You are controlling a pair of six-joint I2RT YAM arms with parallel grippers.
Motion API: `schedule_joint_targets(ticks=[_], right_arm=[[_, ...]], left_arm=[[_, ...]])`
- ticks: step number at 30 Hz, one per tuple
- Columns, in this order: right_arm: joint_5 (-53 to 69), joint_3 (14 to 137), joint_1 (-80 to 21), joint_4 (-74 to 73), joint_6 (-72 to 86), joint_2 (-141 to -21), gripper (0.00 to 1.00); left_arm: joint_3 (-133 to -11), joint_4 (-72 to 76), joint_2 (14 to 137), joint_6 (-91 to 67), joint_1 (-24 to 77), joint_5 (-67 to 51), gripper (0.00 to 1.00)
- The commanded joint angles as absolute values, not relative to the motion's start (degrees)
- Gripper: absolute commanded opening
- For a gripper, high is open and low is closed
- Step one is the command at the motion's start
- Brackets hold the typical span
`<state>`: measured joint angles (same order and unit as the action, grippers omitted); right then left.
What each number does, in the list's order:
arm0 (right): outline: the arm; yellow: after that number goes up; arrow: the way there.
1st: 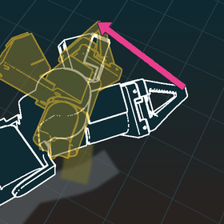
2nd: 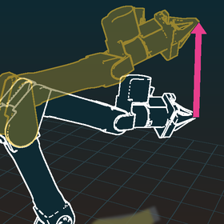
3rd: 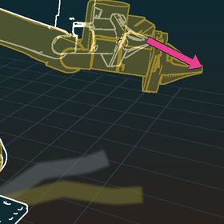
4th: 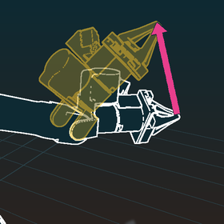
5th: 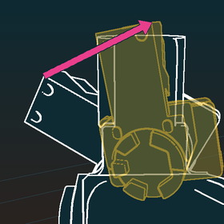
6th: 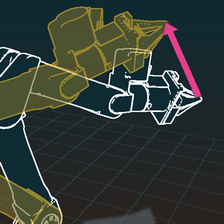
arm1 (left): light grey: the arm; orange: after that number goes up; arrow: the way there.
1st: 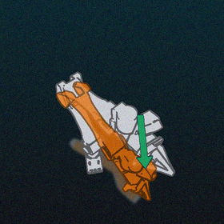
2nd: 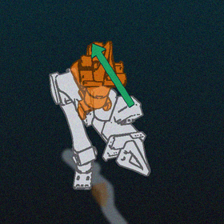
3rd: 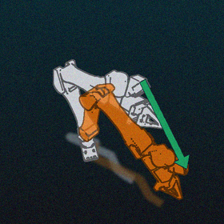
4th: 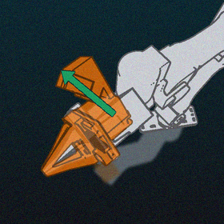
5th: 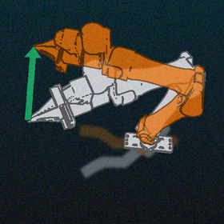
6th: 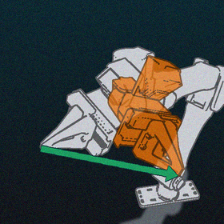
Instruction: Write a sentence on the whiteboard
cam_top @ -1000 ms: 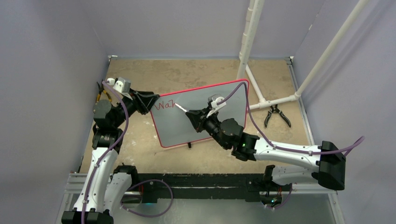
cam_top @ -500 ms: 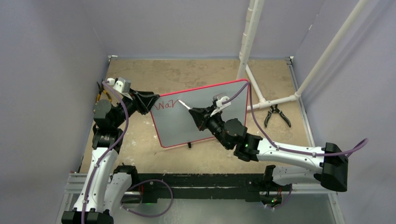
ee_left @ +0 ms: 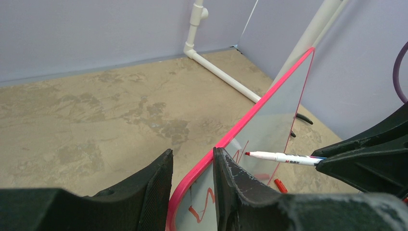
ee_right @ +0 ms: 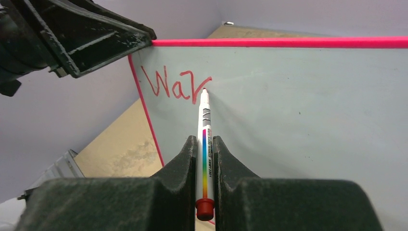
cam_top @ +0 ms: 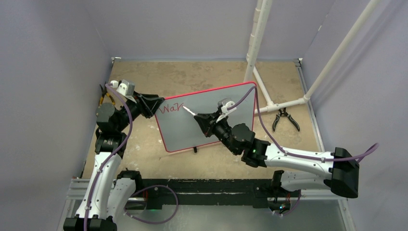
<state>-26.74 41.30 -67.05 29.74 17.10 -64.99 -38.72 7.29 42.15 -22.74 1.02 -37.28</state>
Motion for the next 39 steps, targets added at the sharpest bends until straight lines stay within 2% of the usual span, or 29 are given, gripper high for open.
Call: schedule_joint_targets(ticks=[1,20,30,39], right_arm=[[-29.10,42.80,-66.80,29.46,17.93,-65.33,0.00],[-28.81,41.29,-66.80,27.58,19.54,-65.85,0.00],[-32.11,42.51,-66.80,31.61,17.75,-63.62,0.00],[-33.40,42.42,-66.80,29.37,18.21,-63.24,0.00]], left_arm=[[-38.50,8.03,42.19,-21.73,0.97,-38.49,0.34],[-38.54,8.01,42.10,-21.71,0.96,-38.58,0.34],[-38.63,8.08,42.19,-21.64,0.96,-38.47,0.34],[-38.59,8.03,42.19,-21.62,0.97,-38.42,0.34]])
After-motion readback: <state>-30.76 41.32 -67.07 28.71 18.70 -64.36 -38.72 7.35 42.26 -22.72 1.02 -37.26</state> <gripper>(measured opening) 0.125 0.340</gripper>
